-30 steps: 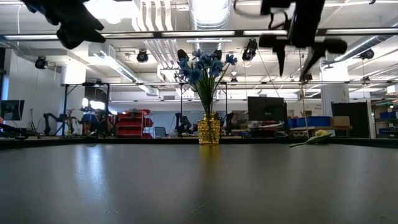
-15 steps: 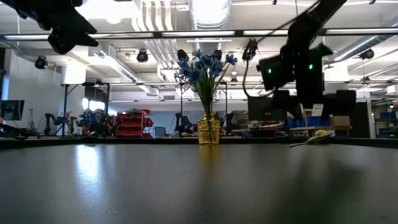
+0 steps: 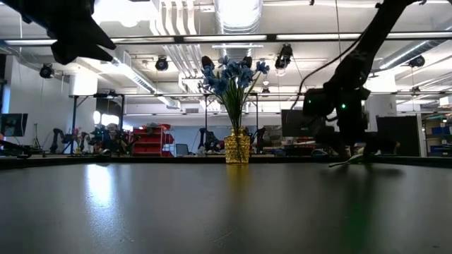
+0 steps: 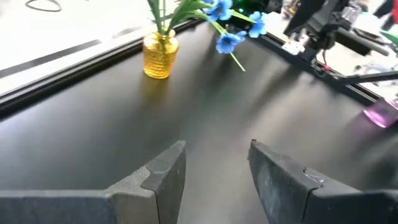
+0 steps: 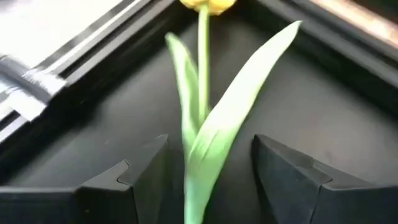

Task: Sort flowers into vase by color
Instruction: Put the yellow flower into the purple vase

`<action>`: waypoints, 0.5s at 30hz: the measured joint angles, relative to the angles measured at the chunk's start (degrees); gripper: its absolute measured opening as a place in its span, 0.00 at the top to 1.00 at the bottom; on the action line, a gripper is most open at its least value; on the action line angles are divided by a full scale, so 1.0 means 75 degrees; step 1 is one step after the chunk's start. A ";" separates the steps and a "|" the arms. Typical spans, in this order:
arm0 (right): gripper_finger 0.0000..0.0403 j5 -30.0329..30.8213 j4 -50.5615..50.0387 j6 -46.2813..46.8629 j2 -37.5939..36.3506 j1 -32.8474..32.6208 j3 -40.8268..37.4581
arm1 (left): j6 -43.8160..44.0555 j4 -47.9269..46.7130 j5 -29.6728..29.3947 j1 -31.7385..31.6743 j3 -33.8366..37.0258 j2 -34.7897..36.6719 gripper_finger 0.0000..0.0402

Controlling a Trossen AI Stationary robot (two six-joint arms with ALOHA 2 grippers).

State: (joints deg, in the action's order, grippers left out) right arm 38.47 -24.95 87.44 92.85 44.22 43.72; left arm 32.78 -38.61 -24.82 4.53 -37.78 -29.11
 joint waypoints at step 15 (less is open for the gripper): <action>0.88 -0.0088 -0.0222 0.0005 0.0363 0.0175 0.0137 | 0.0242 0.0037 -0.0416 -0.0147 0.0000 -0.0001 0.59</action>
State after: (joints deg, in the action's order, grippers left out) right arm 37.81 -26.62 87.47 95.57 45.53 44.75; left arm 34.60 -38.33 -27.94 3.42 -37.78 -29.12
